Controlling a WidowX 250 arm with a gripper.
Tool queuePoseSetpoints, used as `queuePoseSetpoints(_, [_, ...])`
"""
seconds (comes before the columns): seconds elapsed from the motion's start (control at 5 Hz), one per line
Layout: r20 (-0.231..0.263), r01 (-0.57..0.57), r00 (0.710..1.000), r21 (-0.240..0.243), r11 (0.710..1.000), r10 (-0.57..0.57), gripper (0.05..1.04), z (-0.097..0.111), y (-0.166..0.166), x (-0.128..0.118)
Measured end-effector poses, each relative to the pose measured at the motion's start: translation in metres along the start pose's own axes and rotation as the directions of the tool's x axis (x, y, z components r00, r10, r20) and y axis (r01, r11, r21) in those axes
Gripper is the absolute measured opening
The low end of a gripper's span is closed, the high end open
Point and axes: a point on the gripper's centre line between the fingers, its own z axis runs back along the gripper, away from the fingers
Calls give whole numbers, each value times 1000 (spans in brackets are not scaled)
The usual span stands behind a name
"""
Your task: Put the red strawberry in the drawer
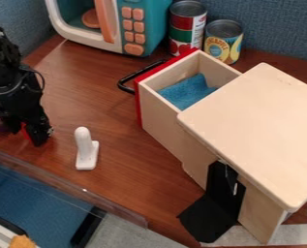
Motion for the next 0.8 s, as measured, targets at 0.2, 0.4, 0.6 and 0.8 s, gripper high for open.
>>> queuePoseSetpoints(0.2, [57, 21, 998, 15, 1000, -21, 722, 25, -3, 1])
queuePoseSetpoints(0.4, [125, 53, 990, 93, 994, -65, 722, 63, -10, 3])
queuePoseSetpoints(0.6, [144, 92, 982, 221, 971, -126, 722, 101, -29, 9])
queuePoseSetpoints(0.8, [126, 181, 965, 318, 931, -230, 722, 119, -68, 26])
